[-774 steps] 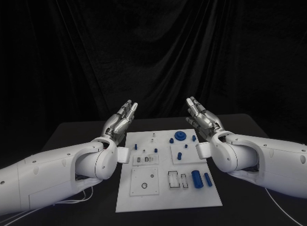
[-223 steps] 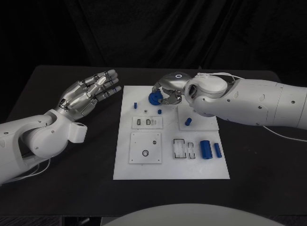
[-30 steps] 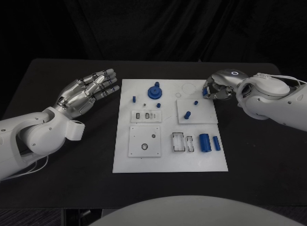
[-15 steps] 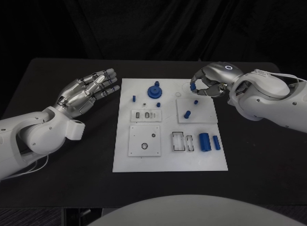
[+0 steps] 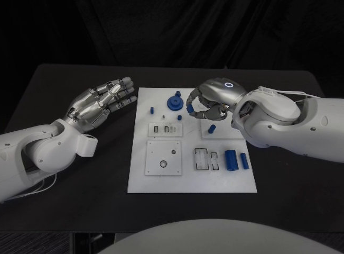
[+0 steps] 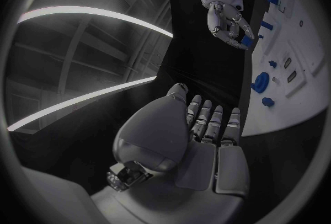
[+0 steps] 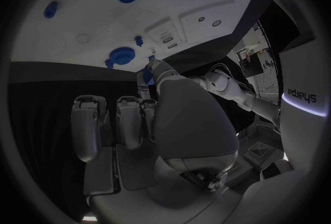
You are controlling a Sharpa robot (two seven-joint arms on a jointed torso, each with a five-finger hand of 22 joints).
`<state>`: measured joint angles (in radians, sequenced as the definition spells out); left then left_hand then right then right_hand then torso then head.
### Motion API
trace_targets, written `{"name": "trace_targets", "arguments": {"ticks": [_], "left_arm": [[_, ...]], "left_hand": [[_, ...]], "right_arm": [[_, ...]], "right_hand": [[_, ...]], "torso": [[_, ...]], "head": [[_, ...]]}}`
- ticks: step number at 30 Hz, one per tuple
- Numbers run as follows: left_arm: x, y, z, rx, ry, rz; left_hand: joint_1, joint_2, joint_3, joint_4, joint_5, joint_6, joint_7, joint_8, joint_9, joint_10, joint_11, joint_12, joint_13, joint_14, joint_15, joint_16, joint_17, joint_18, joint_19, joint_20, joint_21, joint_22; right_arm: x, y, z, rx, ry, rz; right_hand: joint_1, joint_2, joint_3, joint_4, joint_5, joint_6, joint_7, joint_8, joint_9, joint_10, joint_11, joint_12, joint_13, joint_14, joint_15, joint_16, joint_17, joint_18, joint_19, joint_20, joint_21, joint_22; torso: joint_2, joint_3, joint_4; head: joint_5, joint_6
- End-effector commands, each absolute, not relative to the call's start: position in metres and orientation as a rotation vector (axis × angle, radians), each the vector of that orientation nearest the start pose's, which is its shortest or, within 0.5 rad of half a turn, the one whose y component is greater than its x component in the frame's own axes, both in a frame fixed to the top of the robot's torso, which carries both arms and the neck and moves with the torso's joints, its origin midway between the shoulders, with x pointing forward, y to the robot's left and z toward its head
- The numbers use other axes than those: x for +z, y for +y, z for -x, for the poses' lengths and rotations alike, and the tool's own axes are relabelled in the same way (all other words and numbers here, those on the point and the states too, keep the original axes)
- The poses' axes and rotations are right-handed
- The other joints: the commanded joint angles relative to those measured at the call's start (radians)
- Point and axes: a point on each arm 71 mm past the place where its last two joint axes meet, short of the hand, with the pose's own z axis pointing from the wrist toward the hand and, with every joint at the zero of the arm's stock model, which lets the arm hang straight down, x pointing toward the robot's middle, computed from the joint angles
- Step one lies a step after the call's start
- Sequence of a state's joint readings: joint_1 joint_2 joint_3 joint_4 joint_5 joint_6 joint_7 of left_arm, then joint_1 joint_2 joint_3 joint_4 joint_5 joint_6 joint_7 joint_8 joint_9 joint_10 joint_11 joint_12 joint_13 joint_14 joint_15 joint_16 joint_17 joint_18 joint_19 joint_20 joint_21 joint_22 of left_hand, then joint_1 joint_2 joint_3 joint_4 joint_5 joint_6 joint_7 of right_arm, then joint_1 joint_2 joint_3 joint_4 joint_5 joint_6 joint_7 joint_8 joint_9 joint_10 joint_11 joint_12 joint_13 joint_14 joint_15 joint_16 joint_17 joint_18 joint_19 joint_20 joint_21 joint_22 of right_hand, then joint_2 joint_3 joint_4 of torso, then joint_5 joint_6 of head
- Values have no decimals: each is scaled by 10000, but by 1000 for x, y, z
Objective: Assemble the parts on the task board
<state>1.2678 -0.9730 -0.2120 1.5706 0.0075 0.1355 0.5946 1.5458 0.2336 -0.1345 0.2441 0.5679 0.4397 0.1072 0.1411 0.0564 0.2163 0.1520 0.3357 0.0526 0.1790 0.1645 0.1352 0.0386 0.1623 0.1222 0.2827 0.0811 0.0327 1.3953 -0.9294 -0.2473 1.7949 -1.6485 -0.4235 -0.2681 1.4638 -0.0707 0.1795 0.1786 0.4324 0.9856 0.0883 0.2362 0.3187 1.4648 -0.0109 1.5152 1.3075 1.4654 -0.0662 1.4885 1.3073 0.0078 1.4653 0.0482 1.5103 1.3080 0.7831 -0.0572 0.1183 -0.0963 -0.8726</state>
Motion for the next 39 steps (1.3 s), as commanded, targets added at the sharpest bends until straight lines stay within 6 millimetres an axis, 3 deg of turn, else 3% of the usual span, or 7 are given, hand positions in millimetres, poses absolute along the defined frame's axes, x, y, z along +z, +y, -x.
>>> {"name": "trace_targets", "arguments": {"ticks": [1, 6, 12, 18, 24, 39], "left_arm": [[-187, 238, -454, -19653, 14843, 9618], [-187, 237, -454, -19686, 14868, 9606], [-188, 236, -455, -19710, 14900, 9599], [-188, 236, -455, -19706, 14927, 9611], [-189, 235, -456, -19724, 14966, 9621], [-191, 236, -456, -19678, 15013, 9677]], "left_hand": [[31, -20, 79, -6, 20, -42, 47, 7, -8, 16, 48, 48, 5, -12, 6, 48, 9, 161, 1, 68, -17, -12], [31, -20, 79, -6, 20, -42, 47, 7, -8, 16, 48, 48, 5, -12, 6, 48, 9, 161, 1, 68, -17, -12], [33, -21, 106, -19, 27, -59, 54, 5, -9, 11, 34, 45, 5, -17, 2, 46, 8, 162, -9, 67, -24, -15], [34, -19, 117, -22, 28, -62, 56, 5, -10, 5, 32, 38, 3, -17, 2, 47, 8, 162, -12, 67, -26, -16], [35, -16, 126, -26, 29, -82, 57, -1, -12, -3, 32, 28, 2, -20, 2, 46, 8, 161, -14, 67, -27, -16], [37, -12, 144, -32, 29, -89, 61, -2, -13, -8, 29, 27, 1, -25, 4, 43, 7, 161, -17, 67, -29, -17]], "right_arm": [[-154, -166, -432, 4773, 15676, 3783], [-162, -153, -431, 4547, 15681, 3963], [-171, -144, -432, 4293, 15787, 4091], [-176, -138, -432, 4233, 15920, 4206], [-179, -135, -433, 4220, 15988, 4316], [-188, -127, -434, 4437, 16019, 4419]], "right_hand": [[-61, 64, 20, -102, 123, 109, -127, 117, 468, 529, -17, 65, 2091, 792, -55, -5, 1970, 88, 698, -77, 6, 2411], [-151, -2, 43, -166, 375, 70, -98, 118, 544, 589, 34, 119, 2150, 821, -25, 58, 2019, 78, 724, -61, 42, 2423], [-209, -31, 60, -188, 484, 43, -89, 106, 572, 615, 44, 143, 2176, 837, -17, 93, 2046, 75, 733, -52, 54, 2426], [-243, -44, 70, -197, 519, 16, -81, 91, 582, 616, 68, 144, 2177, 837, -5, 89, 2041, 76, 732, -46, 51, 2425], [-267, -51, 74, -198, 526, 2, -72, 83, 589, 629, 80, 155, 2189, 841, 4, 98, 2048, 74, 738, -40, 60, 2428], [-416, -67, 87, -193, 342, -82, -44, 35, 624, 622, 89, 148, 2181, 840, 26, 79, 2032, 78, 733, -14, 46, 2422]], "torso": [[11, 7, 6], [8, 4, 10], [-21, -27, -9], [-22, -14, -42], [-17, 11, -5], [-23, 0, -35]], "head": [[-2, 0], [16, 0], [72, 0], [101, 0], [45, 0], [86, 0]]}}
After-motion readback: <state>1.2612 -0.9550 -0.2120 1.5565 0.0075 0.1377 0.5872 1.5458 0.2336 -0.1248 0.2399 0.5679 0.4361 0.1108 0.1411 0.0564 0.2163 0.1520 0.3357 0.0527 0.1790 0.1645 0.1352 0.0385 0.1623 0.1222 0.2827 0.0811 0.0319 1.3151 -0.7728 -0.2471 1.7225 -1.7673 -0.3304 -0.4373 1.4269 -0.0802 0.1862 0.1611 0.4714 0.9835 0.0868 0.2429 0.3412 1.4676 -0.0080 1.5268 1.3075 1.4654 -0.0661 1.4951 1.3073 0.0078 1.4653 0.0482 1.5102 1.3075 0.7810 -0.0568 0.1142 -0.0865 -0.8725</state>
